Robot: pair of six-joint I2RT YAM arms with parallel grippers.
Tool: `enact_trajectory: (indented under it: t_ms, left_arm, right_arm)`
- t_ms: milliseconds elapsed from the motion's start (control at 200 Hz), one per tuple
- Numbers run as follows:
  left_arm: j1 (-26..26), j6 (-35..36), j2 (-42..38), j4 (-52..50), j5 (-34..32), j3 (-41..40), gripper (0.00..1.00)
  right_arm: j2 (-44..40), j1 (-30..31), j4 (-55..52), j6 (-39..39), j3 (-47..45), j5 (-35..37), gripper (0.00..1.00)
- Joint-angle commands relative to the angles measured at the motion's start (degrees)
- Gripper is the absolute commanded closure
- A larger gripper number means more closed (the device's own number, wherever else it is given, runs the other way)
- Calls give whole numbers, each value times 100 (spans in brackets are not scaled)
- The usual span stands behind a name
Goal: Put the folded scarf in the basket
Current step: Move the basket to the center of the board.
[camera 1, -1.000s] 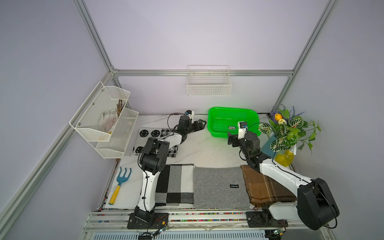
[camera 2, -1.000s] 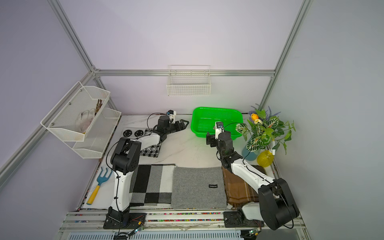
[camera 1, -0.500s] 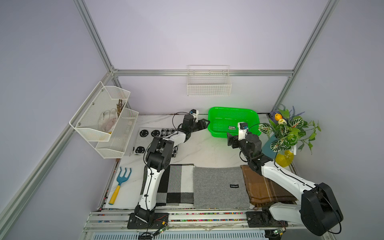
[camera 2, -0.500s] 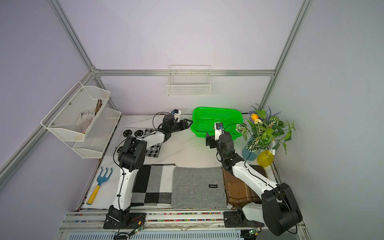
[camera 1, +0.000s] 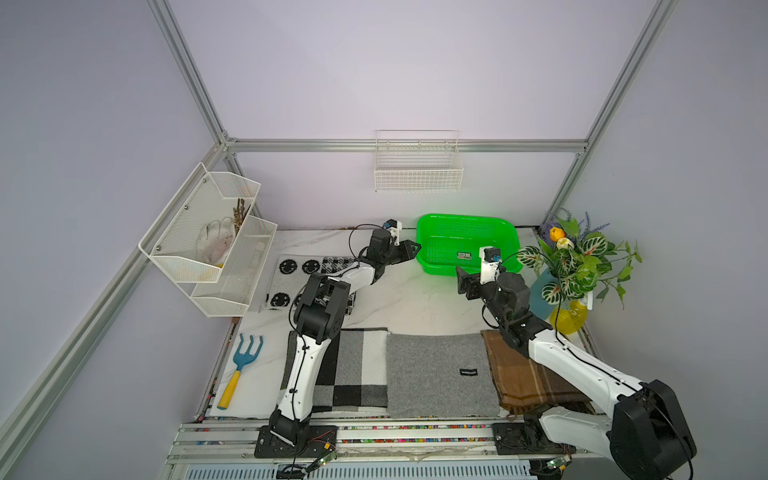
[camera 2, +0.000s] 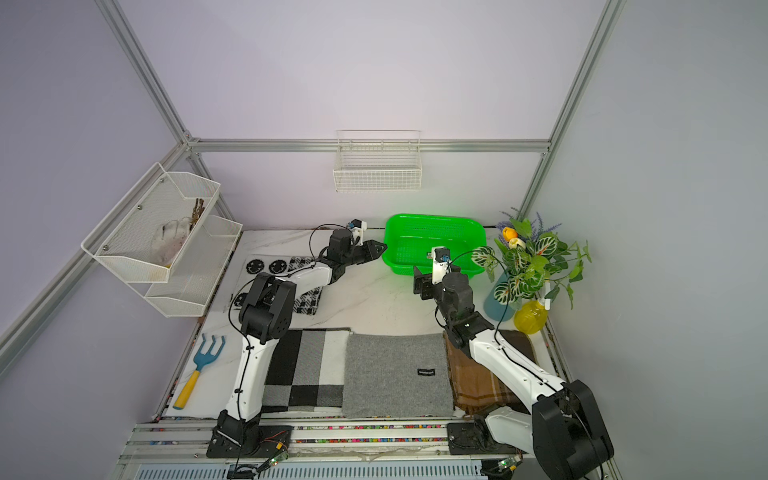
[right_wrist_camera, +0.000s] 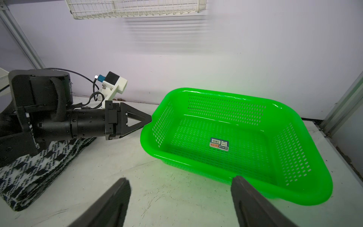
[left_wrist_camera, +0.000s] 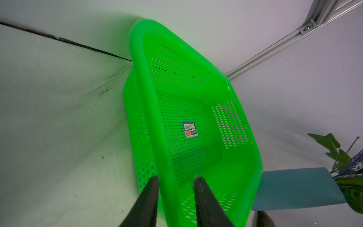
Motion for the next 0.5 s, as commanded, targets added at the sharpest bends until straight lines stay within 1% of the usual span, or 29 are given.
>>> enact_trajectory:
  t_ms: [0,85,195,225,245,265,290,310,385,445,495]
  left_arm:
    - [-11,-19,6,210,175,1,74]
    - [-7,-55,-32,314,239,-115,76]
    - [-11,-70,-19,315,281,-151,86]
    - [-11,-72,-38,337,281,-193,86]
    - [-10,-64,-42,342,272,-210,85]
    - [-10,-64,-53,342,259,-239,80]
    - [-3,-64,-67,359,242,-269,67]
    - [-1,-63,-69,365,222,-283,60]
    - [-2,-71,-62,421,266,-297,59]
    - [-7,-168,-45,602,338,-308,53]
    - [-25,-238,-27,720,358,-307,55]
  right_arm:
    - [-217,29,58,66,-115,-71,14]
    - [-284,26,81,76,-169,-81,14]
    - [-351,24,64,105,-208,-113,15]
    - [-380,31,64,108,-232,-119,15]
    - [-390,24,71,118,-247,-119,15]
    - [-406,24,80,111,-258,-126,15]
    - [-422,24,81,123,-274,-136,15]
    - [-426,24,81,130,-278,-144,15]
    - [-451,24,99,145,-294,-192,15]
    - [-444,24,107,151,-294,-211,15]
    - [-444,24,99,154,-295,-224,15]
